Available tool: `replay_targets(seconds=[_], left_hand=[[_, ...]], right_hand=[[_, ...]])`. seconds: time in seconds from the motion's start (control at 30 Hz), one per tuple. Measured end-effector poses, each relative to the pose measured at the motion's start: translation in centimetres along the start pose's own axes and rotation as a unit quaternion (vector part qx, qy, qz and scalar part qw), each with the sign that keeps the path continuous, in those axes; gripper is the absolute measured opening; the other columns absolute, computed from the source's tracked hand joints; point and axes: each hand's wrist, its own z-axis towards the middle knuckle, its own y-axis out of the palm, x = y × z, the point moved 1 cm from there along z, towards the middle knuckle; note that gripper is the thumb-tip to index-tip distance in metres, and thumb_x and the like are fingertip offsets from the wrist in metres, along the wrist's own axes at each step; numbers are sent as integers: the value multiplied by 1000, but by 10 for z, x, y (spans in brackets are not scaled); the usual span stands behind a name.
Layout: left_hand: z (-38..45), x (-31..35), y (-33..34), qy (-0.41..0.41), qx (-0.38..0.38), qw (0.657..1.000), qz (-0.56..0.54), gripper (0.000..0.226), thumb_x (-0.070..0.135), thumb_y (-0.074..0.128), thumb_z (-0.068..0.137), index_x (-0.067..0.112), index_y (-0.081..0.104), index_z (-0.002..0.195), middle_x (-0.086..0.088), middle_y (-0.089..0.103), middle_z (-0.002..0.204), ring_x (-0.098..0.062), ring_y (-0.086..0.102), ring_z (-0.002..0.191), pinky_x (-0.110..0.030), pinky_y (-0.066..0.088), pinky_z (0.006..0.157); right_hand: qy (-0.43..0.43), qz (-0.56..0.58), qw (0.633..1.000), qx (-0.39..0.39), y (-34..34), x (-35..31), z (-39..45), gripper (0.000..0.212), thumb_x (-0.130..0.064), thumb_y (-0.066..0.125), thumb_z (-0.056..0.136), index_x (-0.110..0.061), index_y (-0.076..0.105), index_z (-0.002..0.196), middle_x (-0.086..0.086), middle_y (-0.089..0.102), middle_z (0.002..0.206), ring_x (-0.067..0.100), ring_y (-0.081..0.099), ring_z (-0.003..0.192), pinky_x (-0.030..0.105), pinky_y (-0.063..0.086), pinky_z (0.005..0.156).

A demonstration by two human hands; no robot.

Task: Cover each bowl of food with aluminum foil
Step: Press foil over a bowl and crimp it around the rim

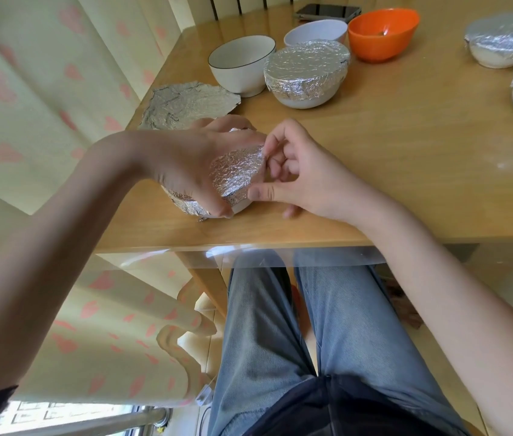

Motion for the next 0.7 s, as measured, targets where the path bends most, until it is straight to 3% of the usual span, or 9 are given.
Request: replay_targets(seconds=[0.07, 0.27, 0.47, 0.5, 0.57, 0.63, 0.7], left_hand=[[2, -2, 0, -2, 4, 1000, 7, 105, 61, 73, 41, 73, 16, 128, 38, 12, 139, -9, 11, 142, -46, 27, 113], [3, -3, 2, -12, 9, 1000, 5, 104, 58, 72, 42, 67, 20, 132, 35, 13, 139, -10, 14, 140, -45, 28, 111], [-1, -2, 4, -84, 23, 996, 15, 101, 77, 59, 38, 69, 13, 128, 20, 13, 150, -28, 24, 140, -56, 32, 108], [-1, -1, 5, -95, 23, 995, 20, 105, 82, 57, 37, 70, 9, 130, 18, 9, 154, -32, 21, 143, -58, 29, 110], [-3, -2, 4, -110, 10, 994, 21, 122, 91, 64, 38, 72, -9, 133, 18, -13, 160, -34, -3, 150, -64, 15, 115], [-9, -6, -1, -116, 8, 993, 14, 130, 85, 69, 39, 72, -25, 129, 18, -34, 155, -25, -30, 144, -66, 0, 113], [-14, -12, -8, -99, 4, 995, 12, 133, 84, 73, 38, 75, -26, 126, 22, -35, 153, -17, -35, 141, -64, -4, 114]], right_hand=[[1, 12, 999, 34, 1, 1, 4, 49, -20, 83, 69, -19, 41, 93, 0, 47, 73, 10, 48, 63, 41, 55, 43], [-18, -71, 996, 58, -1, -6, 9, 51, -26, 85, 68, -13, 44, 96, -2, 45, 64, 5, 39, 51, 25, 42, 32], [-20, -122, 990, 72, -5, 4, -21, 45, -26, 80, 73, -17, 45, 100, -2, 47, 75, 2, 41, 56, 29, 52, 45], [-28, -147, 985, 84, -3, 7, -26, 41, -26, 81, 72, -16, 48, 95, -1, 49, 74, 3, 41, 56, 26, 49, 51], [-38, -176, 979, 99, 3, 11, -29, 33, -28, 81, 72, -17, 53, 85, -3, 50, 69, 4, 41, 56, 19, 40, 56], [-33, -167, 980, 103, 5, 13, -26, 28, -27, 81, 72, -16, 56, 78, -3, 51, 66, 4, 42, 55, 14, 36, 53], [-26, -147, 982, 116, 4, 12, -19, 25, -25, 80, 74, -14, 57, 75, -1, 52, 63, 4, 44, 51, 12, 36, 46]])
